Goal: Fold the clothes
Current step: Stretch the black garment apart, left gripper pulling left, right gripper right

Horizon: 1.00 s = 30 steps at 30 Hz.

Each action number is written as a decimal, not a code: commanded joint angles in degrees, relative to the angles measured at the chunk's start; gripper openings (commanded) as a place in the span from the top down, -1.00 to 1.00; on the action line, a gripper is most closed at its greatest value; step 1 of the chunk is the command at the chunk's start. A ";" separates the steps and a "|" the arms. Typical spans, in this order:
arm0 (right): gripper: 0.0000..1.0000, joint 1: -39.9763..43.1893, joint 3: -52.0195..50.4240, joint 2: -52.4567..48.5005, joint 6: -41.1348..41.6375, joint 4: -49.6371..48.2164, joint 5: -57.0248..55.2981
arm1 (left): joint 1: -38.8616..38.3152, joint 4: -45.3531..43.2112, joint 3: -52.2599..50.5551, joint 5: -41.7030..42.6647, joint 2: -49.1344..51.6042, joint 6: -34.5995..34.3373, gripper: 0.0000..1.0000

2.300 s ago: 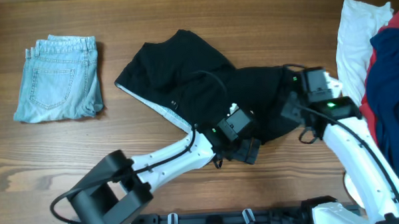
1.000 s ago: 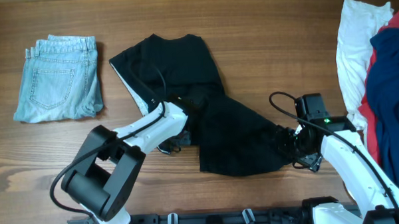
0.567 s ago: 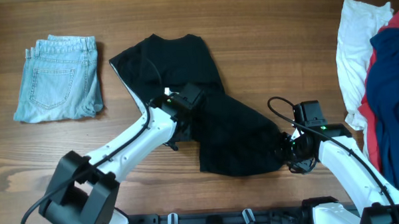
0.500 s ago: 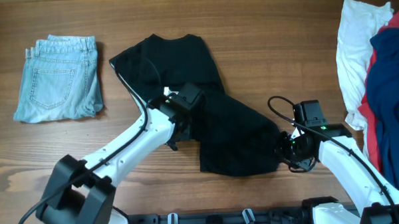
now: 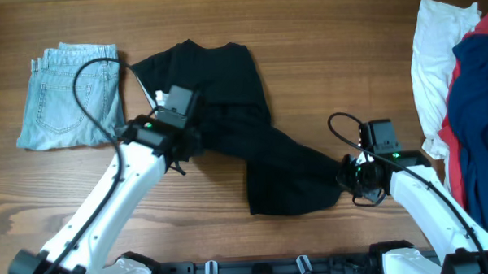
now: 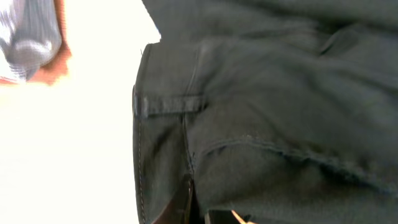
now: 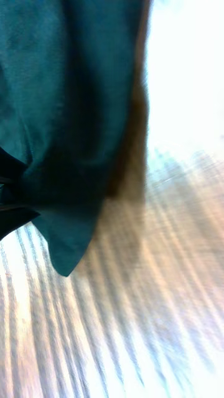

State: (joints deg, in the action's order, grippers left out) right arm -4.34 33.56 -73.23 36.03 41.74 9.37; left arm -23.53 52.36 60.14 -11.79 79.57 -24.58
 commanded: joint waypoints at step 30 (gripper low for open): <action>0.10 5.70 33.42 -1.20 -14.19 31.34 -20.85 | -1.49 13.90 0.17 31.65 -13.77 1.88 0.64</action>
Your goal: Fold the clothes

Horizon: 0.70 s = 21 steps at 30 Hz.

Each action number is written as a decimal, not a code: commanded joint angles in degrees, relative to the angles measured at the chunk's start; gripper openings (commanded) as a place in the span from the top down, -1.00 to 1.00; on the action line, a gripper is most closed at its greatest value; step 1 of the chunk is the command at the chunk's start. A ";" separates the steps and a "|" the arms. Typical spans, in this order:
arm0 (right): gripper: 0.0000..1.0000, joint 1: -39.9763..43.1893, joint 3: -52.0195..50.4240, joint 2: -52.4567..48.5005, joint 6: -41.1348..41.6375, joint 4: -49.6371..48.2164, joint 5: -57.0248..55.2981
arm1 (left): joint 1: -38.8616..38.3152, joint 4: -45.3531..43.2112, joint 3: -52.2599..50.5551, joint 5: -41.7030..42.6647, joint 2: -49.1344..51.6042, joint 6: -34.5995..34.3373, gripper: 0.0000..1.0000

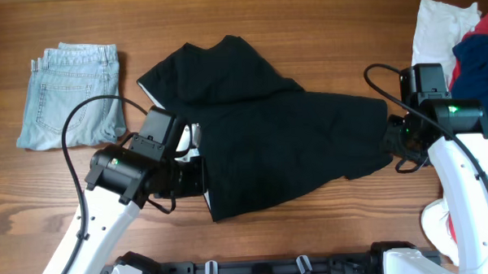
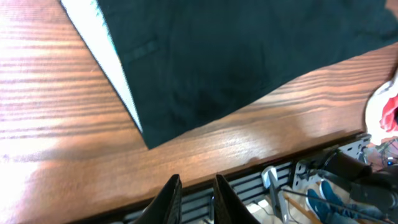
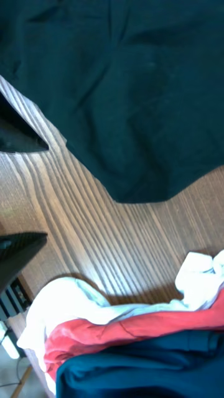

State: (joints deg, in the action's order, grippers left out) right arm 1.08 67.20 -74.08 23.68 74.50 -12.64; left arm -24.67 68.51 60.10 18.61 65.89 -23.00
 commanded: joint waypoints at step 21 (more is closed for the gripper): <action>-0.15 0.28 -0.22 -3.72 -4.17 -5.09 5.44 | -0.37 -14.67 -15.10 -0.50 18.40 -27.45 -0.92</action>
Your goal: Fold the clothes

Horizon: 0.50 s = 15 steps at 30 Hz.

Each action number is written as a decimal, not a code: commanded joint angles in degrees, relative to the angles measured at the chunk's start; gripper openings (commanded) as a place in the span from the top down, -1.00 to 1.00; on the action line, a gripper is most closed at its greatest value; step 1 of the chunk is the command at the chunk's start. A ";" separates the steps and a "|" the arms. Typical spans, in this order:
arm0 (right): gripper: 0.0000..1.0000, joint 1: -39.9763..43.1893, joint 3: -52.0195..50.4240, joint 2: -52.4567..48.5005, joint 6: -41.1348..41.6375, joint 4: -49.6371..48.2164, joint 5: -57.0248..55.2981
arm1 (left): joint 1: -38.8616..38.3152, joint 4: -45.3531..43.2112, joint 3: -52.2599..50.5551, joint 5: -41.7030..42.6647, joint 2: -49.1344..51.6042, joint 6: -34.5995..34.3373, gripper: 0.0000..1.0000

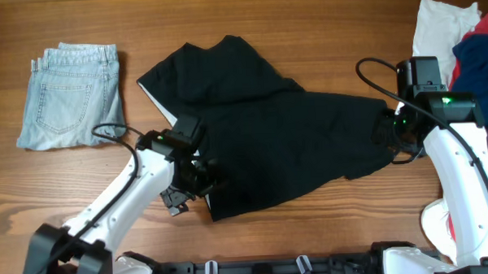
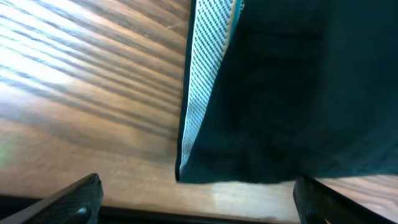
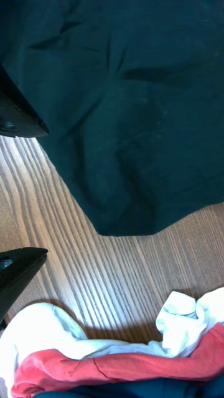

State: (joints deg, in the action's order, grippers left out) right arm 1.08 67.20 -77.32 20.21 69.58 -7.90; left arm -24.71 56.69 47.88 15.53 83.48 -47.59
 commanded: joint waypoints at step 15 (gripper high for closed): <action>-0.17 0.28 -0.22 -0.48 -0.70 0.35 0.72 | -0.31 -15.39 -13.07 10.01 0.96 -6.80 0.92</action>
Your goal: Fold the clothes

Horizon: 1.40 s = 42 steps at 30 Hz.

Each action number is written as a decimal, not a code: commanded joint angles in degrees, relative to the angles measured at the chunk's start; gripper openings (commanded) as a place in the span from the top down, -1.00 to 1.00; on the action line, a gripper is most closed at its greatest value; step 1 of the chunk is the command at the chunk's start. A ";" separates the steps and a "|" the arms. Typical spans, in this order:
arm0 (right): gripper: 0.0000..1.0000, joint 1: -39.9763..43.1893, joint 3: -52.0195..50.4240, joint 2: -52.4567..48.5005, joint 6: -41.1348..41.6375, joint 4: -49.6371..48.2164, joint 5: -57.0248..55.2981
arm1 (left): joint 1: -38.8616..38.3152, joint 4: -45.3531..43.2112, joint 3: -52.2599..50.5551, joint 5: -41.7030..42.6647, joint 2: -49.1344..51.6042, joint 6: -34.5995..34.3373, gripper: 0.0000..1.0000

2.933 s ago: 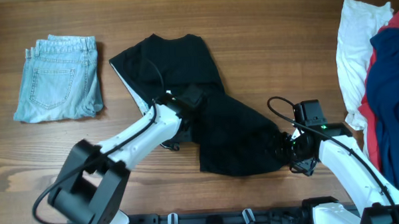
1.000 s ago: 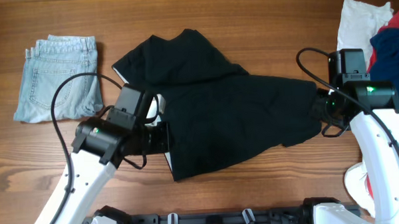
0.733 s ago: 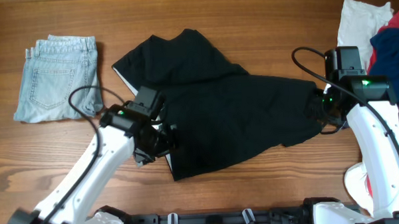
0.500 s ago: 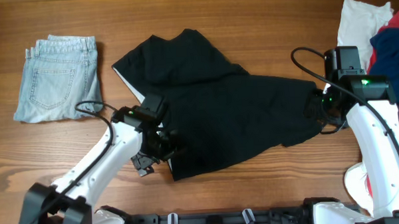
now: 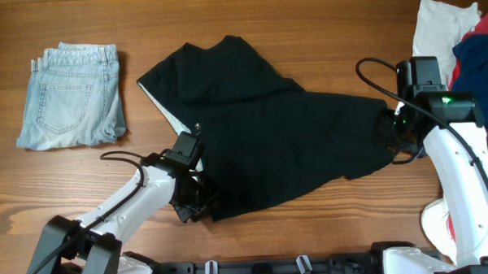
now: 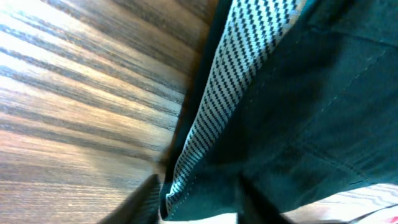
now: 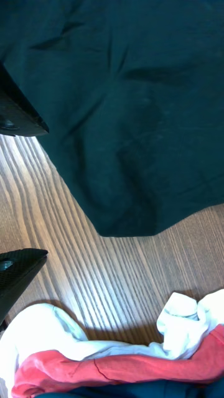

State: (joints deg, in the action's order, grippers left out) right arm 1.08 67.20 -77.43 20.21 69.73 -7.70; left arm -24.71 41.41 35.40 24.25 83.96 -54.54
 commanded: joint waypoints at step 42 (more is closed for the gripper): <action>-0.21 0.28 -0.22 -0.37 -0.76 0.44 0.52 | 17.31 -18.58 17.00 -3.23 18.32 16.81 -0.28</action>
State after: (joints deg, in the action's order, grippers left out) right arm 1.08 67.20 -77.54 20.01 69.95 -7.68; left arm -7.25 26.17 52.14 18.15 98.35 -36.77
